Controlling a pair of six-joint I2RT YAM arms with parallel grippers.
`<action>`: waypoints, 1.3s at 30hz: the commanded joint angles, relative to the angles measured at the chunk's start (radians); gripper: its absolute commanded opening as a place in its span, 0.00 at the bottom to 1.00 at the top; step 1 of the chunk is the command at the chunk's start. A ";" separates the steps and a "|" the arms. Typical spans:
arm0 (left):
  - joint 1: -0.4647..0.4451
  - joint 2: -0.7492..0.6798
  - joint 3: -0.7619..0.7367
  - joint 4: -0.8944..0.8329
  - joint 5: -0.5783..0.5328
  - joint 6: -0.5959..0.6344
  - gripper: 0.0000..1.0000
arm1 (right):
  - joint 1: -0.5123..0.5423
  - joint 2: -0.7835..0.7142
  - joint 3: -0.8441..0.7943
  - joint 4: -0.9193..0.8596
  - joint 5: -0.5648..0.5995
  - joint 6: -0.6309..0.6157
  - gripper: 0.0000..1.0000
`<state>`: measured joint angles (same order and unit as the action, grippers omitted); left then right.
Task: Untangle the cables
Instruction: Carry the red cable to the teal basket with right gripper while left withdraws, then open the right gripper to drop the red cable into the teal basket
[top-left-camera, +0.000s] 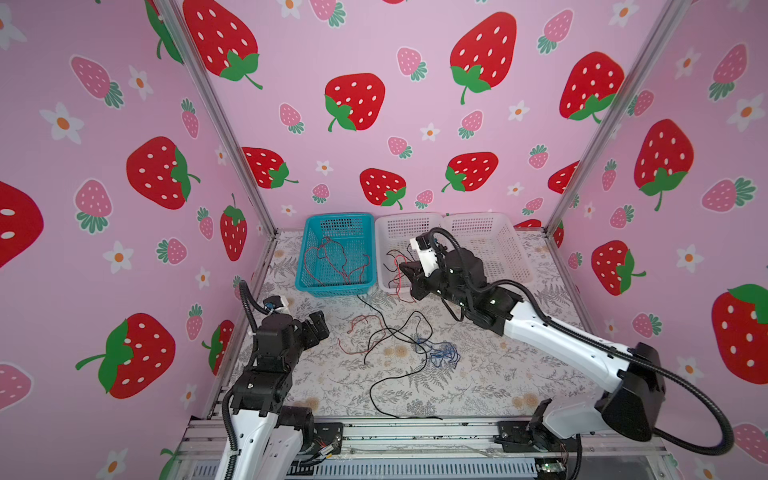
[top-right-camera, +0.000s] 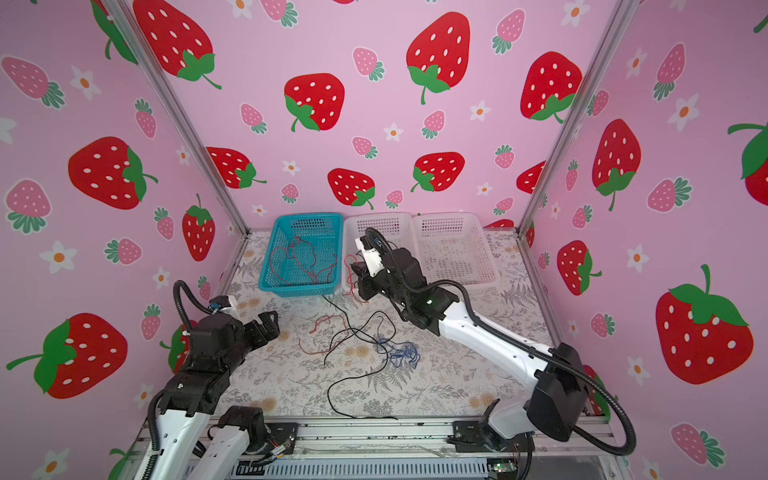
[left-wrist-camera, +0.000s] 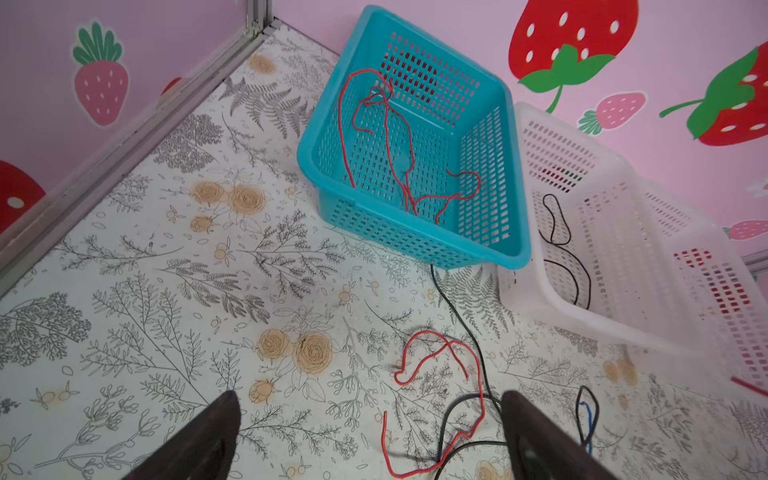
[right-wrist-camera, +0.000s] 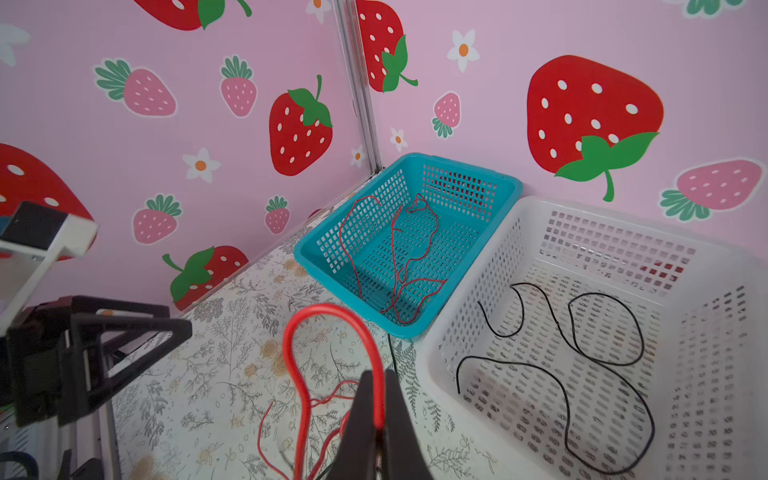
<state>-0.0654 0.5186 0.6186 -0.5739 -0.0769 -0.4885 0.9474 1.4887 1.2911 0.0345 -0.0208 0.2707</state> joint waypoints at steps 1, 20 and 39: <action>0.002 -0.025 0.005 0.040 -0.003 -0.040 0.99 | 0.006 0.108 0.119 -0.071 -0.007 -0.024 0.00; -0.056 -0.065 0.004 -0.014 -0.083 0.014 0.99 | 0.004 0.806 0.952 -0.248 -0.025 -0.118 0.00; -0.143 -0.156 -0.020 -0.011 -0.169 0.008 0.99 | 0.003 0.996 1.073 -0.174 -0.005 -0.189 0.18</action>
<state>-0.2012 0.3828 0.6117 -0.5877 -0.2012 -0.4759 0.9489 2.4767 2.3226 -0.1509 -0.0341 0.1162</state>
